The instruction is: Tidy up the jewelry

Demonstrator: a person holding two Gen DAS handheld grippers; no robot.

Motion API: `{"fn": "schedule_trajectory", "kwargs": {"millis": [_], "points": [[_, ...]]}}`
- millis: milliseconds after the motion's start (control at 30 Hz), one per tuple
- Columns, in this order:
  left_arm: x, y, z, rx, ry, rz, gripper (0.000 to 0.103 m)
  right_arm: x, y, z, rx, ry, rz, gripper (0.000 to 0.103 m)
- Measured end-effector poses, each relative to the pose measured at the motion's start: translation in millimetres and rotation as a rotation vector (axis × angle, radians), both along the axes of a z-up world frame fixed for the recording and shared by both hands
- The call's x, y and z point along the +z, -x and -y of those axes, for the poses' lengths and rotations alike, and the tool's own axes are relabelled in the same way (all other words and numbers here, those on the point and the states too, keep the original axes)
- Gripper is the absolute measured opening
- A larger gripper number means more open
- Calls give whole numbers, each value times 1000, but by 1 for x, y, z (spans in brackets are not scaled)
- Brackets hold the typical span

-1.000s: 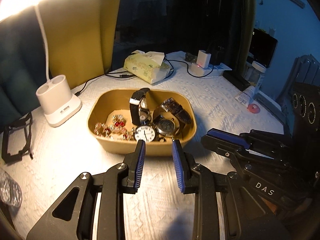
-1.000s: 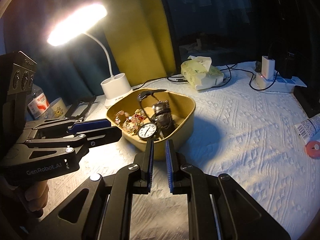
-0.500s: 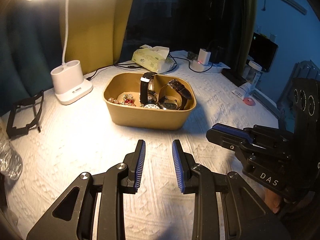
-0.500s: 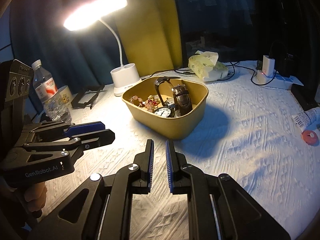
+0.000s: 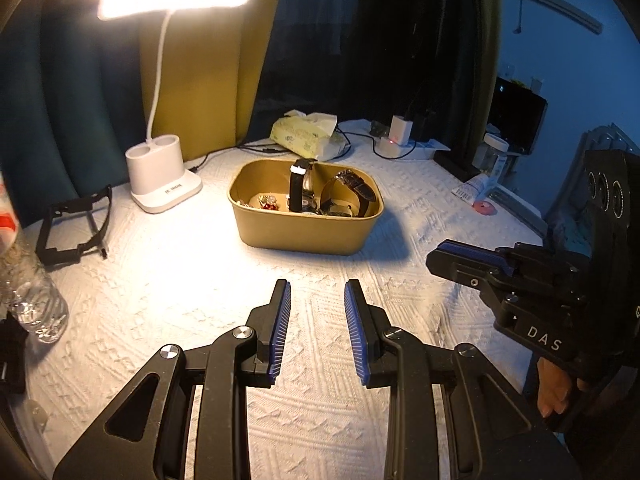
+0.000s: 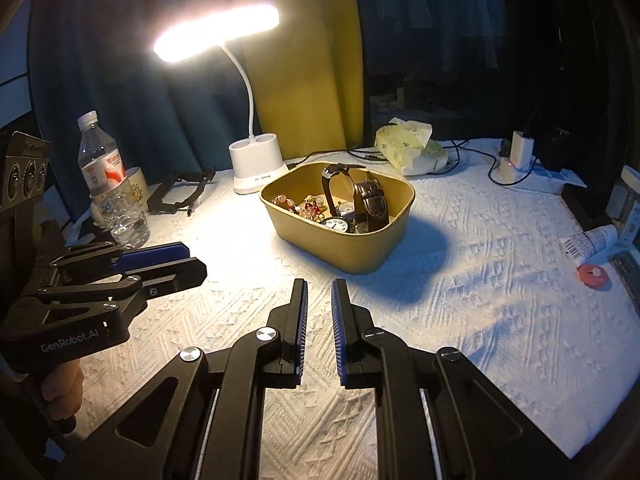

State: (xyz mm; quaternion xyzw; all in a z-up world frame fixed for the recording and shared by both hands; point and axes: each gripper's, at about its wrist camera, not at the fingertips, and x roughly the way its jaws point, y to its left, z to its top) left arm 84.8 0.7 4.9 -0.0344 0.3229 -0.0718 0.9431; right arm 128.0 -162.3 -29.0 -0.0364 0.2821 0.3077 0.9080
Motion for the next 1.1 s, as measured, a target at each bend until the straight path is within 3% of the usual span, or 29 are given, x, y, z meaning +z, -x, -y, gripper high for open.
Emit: {"fn": "schedule_trajectory", "kwargs": {"millis": [367,567,933,1100], "points": [[21,30,-3,-15,3,81,30,20,29,2,-33,9,63,13],[35,46,-8,-22,31,131,36,33,46,4,-54,9,104,15],[47,72,-14,-7,34,184,36,48,72,9,-86,-2,157,24],[49,83,-13,31,-2,203,37,50,79,12,-93,-11,168,29]]}}
